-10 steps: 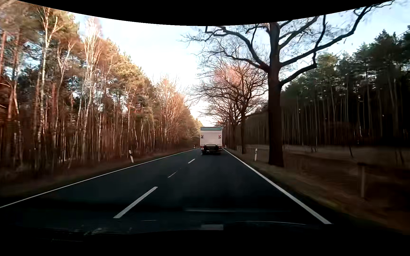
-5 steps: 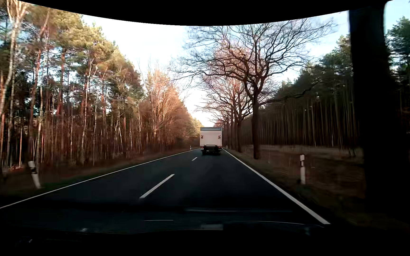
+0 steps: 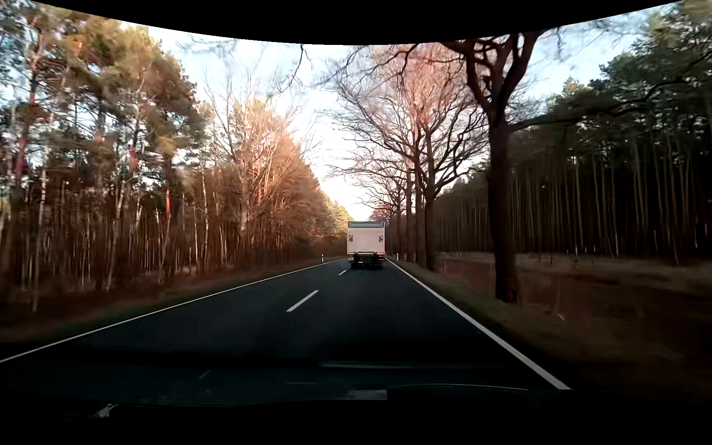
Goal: Follow the waypoints while adhering to traffic rules and regulations
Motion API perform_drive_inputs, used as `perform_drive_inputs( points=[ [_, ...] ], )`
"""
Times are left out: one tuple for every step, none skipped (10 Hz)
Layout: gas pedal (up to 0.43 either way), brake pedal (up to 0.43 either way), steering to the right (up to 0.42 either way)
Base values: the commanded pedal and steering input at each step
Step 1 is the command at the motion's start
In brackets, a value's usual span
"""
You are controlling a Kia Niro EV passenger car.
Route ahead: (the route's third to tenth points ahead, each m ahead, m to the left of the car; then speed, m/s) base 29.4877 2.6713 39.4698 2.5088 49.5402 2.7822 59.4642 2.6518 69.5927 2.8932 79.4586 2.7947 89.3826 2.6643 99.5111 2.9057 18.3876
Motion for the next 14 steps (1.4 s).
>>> perform_drive_inputs(
  points=[
    [0.110,0.000,-0.001],
    [0.110,0.000,-0.001],
    [0.110,0.000,-0.002],
    [0.118,0.000,-0.002],
    [0.118,0.000,-0.002],
    [0.118,0.000,-0.002],
    [0.118,0.000,-0.002],
    [0.118,0.000,-0.002],
    [0.118,0.000,-0.002],
    [0.118,0.000,-0.002],
    [0.118,0.000,-0.001],
    [0.118,0.000,-0.002],
    [0.118,0.000,-0.002],
    [0.118,0.000,-0.002]
  ],
)
